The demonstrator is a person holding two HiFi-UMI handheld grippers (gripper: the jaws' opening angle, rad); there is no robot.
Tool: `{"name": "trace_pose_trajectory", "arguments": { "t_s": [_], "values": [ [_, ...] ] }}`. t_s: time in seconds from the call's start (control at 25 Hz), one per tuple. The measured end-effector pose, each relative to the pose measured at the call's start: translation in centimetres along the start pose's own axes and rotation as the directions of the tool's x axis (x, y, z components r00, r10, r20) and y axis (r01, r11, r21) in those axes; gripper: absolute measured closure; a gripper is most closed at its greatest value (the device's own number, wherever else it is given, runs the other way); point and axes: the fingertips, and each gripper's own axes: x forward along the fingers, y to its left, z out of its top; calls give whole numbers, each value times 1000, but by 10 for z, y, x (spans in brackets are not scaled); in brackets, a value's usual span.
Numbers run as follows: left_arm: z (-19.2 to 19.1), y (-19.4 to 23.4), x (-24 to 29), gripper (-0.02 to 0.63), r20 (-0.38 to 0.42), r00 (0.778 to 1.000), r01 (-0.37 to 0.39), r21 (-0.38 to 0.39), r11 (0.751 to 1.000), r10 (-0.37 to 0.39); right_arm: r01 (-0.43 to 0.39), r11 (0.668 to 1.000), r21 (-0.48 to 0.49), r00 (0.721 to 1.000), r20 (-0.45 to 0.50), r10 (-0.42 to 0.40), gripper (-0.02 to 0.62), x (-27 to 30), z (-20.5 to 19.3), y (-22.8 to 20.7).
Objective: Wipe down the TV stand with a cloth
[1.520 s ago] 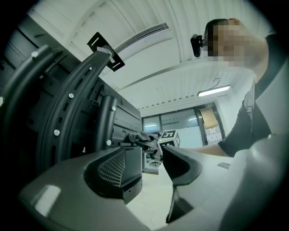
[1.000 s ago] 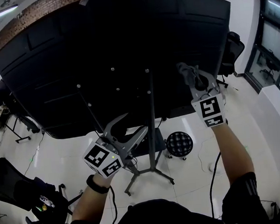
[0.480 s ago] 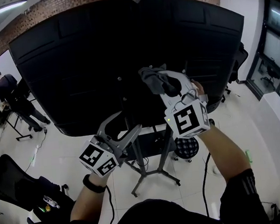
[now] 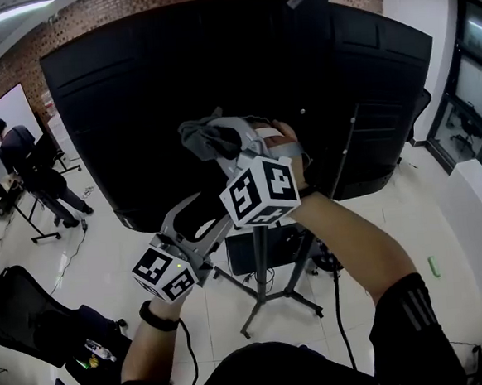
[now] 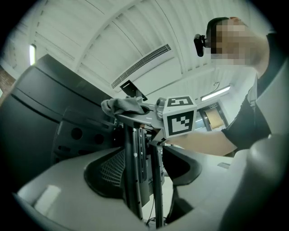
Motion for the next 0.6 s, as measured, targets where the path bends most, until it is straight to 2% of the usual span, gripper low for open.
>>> {"name": "trace_pose_trajectory", "arguments": {
  "t_s": [0.32, 0.6],
  "values": [
    [-1, 35, -45, 324, -8, 999, -48, -9, 999, 48, -64, 990, -123, 992, -114, 50, 569, 69, 25, 34],
    [-4, 44, -58, 322, -3, 999, -38, -27, 999, 38, -101, 957, -273, 968, -250, 31, 569, 93, 8, 40]
  ]
}}
